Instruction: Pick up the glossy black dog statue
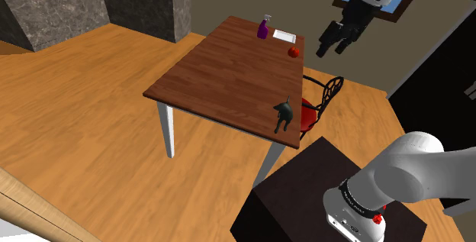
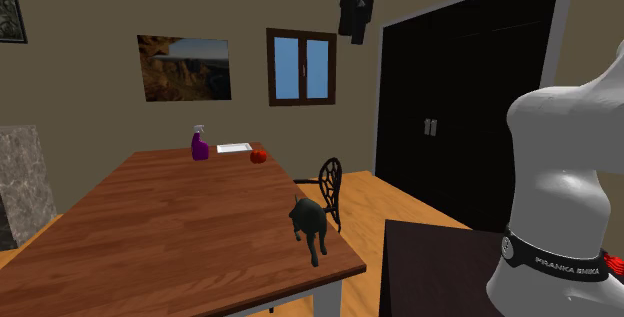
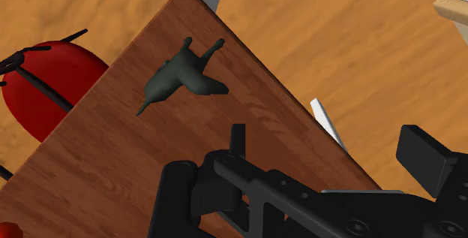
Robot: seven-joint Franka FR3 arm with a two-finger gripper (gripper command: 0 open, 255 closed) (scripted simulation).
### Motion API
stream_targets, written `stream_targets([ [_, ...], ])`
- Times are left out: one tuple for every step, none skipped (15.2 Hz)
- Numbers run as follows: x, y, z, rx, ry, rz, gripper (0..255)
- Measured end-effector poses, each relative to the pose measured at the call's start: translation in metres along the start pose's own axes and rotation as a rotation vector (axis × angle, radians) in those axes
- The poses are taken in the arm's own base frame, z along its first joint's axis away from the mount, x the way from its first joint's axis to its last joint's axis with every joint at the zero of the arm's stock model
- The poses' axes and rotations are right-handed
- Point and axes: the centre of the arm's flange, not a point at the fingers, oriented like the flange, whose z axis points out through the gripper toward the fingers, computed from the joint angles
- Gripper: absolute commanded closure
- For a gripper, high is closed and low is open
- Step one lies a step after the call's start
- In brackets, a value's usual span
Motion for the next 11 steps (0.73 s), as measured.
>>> stream_targets([
  [0.000, 0.000, 0.000, 0.000, 0.000, 0.000, 0],
  [0.003, 0.003, 0.004, 0.001, -0.001, 0.005, 0],
  [0.008, 0.006, 0.011, 0.003, -0.004, 0.013, 0],
  [0.016, 0.012, 0.022, 0.006, -0.007, 0.022, 0],
  [0.020, 0.016, 0.031, 0.009, -0.010, 0.032, 0],
  [0.022, 0.024, 0.043, 0.011, -0.013, 0.043, 0],
  [0.028, 0.029, 0.053, 0.014, -0.016, 0.053, 0],
  [0.035, 0.037, 0.065, 0.017, -0.019, 0.064, 0],
  [0.040, 0.044, 0.074, 0.020, -0.021, 0.075, 0],
  [0.044, 0.052, 0.085, 0.023, -0.024, 0.085, 0],
  [0.053, 0.059, 0.095, 0.025, -0.026, 0.096, 0],
])
